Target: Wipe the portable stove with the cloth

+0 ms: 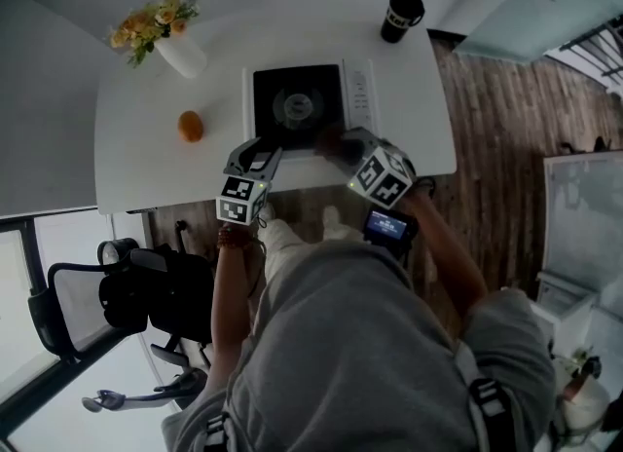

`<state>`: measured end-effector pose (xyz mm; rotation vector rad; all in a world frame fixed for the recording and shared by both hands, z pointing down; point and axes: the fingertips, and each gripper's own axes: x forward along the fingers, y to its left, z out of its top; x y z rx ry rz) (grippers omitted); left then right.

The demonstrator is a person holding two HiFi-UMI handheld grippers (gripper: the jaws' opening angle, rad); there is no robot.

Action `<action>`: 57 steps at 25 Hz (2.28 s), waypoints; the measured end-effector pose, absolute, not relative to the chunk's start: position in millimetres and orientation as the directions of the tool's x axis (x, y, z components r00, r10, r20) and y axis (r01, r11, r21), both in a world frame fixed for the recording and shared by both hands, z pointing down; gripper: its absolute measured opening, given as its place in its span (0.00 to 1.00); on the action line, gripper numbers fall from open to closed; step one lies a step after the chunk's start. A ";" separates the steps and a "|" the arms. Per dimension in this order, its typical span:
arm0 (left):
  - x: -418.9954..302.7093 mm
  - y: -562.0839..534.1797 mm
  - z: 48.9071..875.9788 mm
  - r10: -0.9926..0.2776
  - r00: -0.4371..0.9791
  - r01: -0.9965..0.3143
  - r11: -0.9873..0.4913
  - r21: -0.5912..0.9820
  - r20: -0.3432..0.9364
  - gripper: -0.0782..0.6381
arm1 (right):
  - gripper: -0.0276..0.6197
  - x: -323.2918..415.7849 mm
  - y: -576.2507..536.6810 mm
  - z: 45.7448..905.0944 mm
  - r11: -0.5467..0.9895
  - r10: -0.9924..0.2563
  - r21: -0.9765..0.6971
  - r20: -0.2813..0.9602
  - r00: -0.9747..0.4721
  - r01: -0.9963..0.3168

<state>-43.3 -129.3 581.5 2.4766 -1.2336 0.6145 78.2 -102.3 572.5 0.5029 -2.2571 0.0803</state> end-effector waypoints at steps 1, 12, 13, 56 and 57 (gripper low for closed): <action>-41.7 -129.5 581.5 -0.670 0.550 -0.801 -0.592 0.089 0.499 0.37 | 0.23 77.7 -103.1 576.0 0.915 -0.338 0.108 0.732 -0.592 -0.389; -42.1 -111.3 583.9 -0.497 0.724 -0.621 -0.771 0.139 0.478 0.35 | 0.22 56.6 -105.3 596.4 0.850 -0.415 0.151 0.780 -0.467 -0.504; -41.3 -109.0 582.4 -0.478 0.728 -0.604 -0.786 0.130 0.492 0.35 | 0.22 55.6 -106.1 595.9 0.841 -0.413 0.131 0.783 -0.466 -0.525; -45.0 -79.7 562.9 -0.181 0.948 -0.249 -0.934 0.255 0.262 0.37 | 0.22 -13.8 -111.0 559.9 0.666 -0.517 -0.081 0.666 -0.537 -0.741; -45.2 -80.6 562.2 -0.181 0.950 -0.248 -0.934 0.257 0.256 0.37 | 0.22 -10.5 -119.6 543.2 0.658 -0.547 -0.065 0.644 -0.535 -0.750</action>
